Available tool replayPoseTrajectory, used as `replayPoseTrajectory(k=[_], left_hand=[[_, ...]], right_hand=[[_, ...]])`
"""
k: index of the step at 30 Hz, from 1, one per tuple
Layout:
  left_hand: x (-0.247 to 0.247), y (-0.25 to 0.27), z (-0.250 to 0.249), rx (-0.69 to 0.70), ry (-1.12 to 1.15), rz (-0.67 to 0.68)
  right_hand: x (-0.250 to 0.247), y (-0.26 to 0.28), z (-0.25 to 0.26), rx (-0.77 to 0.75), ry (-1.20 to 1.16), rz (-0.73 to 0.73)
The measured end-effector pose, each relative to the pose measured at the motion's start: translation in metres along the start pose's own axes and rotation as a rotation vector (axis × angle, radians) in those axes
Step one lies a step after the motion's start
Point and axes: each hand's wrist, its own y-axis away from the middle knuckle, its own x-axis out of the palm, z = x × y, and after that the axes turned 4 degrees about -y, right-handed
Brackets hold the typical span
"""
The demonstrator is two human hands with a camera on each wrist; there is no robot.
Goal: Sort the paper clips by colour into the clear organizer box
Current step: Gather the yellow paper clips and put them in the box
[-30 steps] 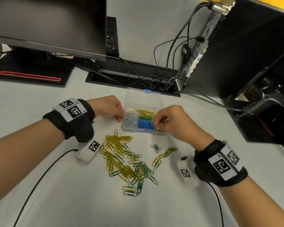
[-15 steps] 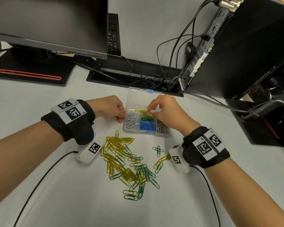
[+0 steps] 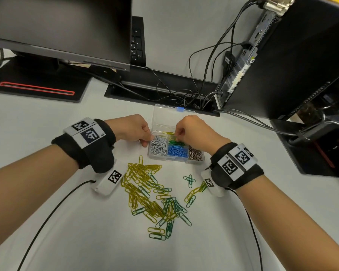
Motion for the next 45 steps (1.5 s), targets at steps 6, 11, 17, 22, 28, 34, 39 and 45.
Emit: replayPoseTrajectory(k=[6,11,17,22,28,34,39,45], left_hand=[[0.0,-0.001,0.0,0.01,-0.005,-0.004],[0.0,-0.003,0.001,0.01,-0.019,0.003],[0.0,-0.005,0.002,0.003,-0.041,0.007],[-0.001,-0.005,0.004,0.005,-0.066,-0.012],[0.0,-0.004,0.004,0.009,-0.065,-0.012],[0.001,-0.004,0.005,0.011,-0.056,-0.025],[0.001,-0.007,0.007,0.005,-0.068,-0.012],[0.001,-0.009,0.007,0.004,-0.085,-0.006]], right_hand=[[-0.005,0.006,-0.002,-0.056,0.038,-0.036],[-0.014,0.006,-0.009,-0.047,-0.145,-0.152],[-0.023,0.029,-0.008,-0.035,-0.165,-0.209],[-0.008,0.084,0.007,0.007,-0.079,0.05],[0.013,0.103,0.007,0.102,0.11,0.222],[0.02,0.098,0.013,0.018,0.098,0.219],[0.022,0.09,0.015,0.057,0.146,0.305],[0.011,0.083,0.017,-0.002,0.065,0.168]])
